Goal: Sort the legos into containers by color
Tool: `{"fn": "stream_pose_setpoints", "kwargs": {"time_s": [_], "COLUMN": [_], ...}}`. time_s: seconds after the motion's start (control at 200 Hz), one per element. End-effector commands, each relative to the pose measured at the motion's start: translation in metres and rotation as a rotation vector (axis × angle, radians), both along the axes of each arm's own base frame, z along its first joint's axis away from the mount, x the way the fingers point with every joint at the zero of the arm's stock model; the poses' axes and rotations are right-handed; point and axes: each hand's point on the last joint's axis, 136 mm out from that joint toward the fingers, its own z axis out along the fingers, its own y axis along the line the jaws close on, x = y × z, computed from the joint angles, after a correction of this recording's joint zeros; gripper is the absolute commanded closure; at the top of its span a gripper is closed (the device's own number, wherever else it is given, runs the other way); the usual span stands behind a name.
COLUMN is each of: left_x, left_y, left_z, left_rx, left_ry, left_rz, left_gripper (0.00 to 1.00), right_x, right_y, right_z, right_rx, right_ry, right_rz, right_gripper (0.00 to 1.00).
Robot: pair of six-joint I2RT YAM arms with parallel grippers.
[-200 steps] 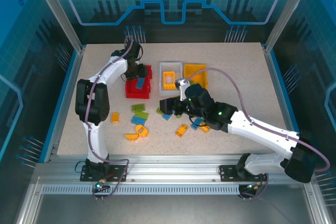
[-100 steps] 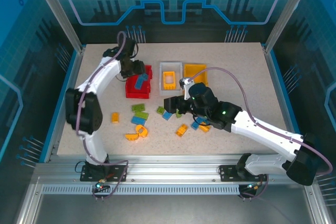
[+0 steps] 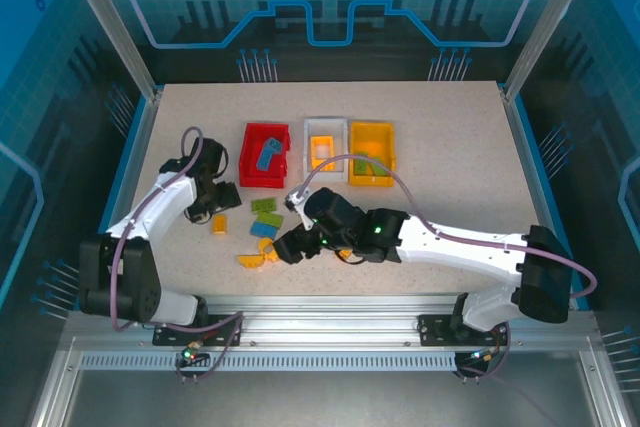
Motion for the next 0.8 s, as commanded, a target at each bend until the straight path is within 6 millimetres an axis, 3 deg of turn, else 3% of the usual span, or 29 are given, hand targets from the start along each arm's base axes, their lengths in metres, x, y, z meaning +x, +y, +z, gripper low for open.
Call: {"fn": "stream_pose_setpoints", "kwargs": {"time_s": [0.0, 0.18, 0.285, 0.365, 0.795], "left_x": [0.003, 0.002, 0.001, 0.002, -0.004], "left_y": [0.007, 0.009, 0.009, 0.009, -0.003], "left_z": [-0.012, -0.033, -0.048, -0.052, -0.062], "left_rx": [0.024, 0.035, 0.032, 0.032, -0.044], "left_ry": [-0.010, 0.017, 0.051, 0.055, 0.063], "left_rz": [0.046, 0.055, 0.066, 0.075, 0.113], "left_gripper": [0.22, 0.23, 0.34, 0.42, 0.46], "right_x": [-0.010, -0.010, -0.010, -0.009, -0.007], "right_y": [0.028, 0.031, 0.028, 0.027, 0.023], "right_z": [0.022, 0.019, 0.020, 0.021, 0.016], "right_rx": [0.083, 0.088, 0.086, 0.088, 0.082], "right_ry": [-0.009, 0.006, 0.005, 0.006, 0.016], "right_rz": [0.080, 0.073, 0.064, 0.059, 0.038], "right_gripper": [0.20, 0.20, 0.20, 0.20, 0.20]}}
